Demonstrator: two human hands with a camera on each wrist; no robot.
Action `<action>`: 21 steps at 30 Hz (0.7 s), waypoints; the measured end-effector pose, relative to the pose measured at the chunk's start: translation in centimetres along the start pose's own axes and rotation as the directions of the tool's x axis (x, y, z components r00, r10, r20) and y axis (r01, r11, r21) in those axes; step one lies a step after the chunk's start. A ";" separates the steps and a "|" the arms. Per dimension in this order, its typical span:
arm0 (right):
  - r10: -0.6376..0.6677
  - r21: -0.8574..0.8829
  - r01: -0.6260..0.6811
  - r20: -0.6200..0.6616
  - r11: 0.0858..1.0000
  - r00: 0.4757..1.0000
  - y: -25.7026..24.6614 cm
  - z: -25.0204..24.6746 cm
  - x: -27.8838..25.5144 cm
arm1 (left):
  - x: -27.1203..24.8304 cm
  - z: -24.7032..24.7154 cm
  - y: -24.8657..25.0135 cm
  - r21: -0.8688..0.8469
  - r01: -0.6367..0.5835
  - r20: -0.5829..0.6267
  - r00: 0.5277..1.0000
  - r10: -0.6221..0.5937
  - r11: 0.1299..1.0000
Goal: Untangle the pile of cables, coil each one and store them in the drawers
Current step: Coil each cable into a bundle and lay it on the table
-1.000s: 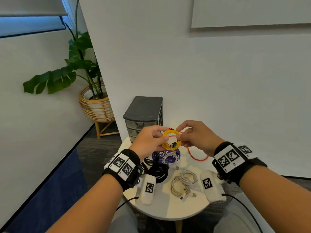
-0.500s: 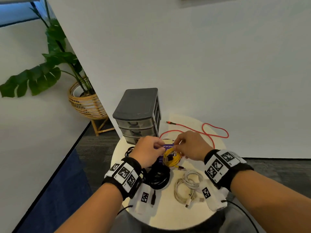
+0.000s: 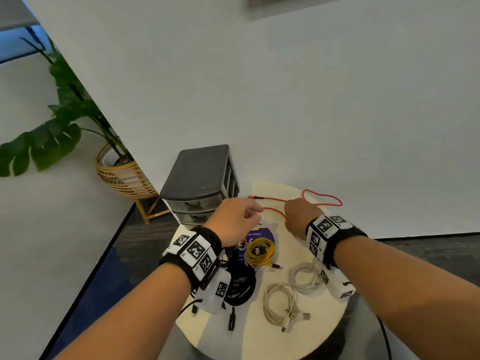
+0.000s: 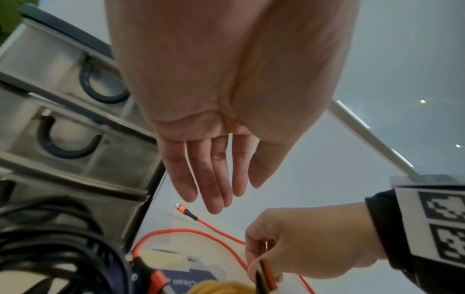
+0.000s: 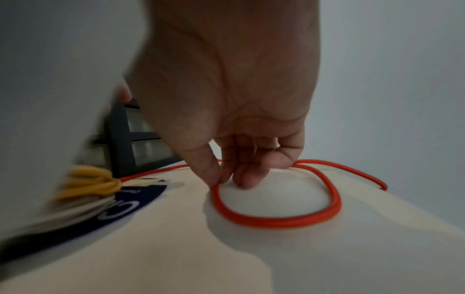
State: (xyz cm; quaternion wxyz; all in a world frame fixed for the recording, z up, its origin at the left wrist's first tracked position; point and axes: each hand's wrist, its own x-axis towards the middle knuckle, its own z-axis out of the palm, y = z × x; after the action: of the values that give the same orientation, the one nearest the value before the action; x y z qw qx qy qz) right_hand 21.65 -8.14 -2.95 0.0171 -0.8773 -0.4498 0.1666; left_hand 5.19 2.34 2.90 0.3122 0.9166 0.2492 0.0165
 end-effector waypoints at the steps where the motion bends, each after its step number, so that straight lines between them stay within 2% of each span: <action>1: 0.001 0.013 -0.001 -0.009 1.000 1.000 0.0 -0.2 -0.3 | 0.1 -0.1 0.2 0.011 -0.009 -0.003 1.000 0.009 1.000; 6: -0.026 -0.065 0.030 0.072 0.997 0.997 -0.3 0.5 -2.2 | -0.1 0.0 1.7 0.077 -0.024 0.059 0.998 0.019 0.997; 10: -0.057 -0.050 0.058 0.018 0.997 0.998 -0.7 0.1 -2.8 | 0.1 -0.2 2.1 0.155 -0.048 0.072 0.997 0.038 0.987; 15: -0.030 0.213 0.062 -0.152 0.975 0.988 -0.8 -2.5 -3.3 | 0.7 -0.2 1.8 0.245 -0.098 0.084 0.993 0.079 0.965; 19: -0.036 0.519 0.193 -0.296 0.833 0.954 -1.0 -5.7 -4.0 | 1.4 -0.9 2.0 0.199 -0.096 0.010 0.995 0.096 0.975; 21: -0.095 0.564 0.281 -0.336 0.776 0.937 -1.3 -7.1 -4.7 | 1.6 -1.6 2.1 0.191 -0.098 -0.033 0.994 0.106 0.977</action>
State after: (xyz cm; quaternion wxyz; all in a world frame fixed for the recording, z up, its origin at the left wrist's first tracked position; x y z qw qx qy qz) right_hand 20.28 -10.22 5.31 0.3781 -0.7902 -0.4518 0.1688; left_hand 7.24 2.61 5.16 0.2171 0.9531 0.2091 0.0286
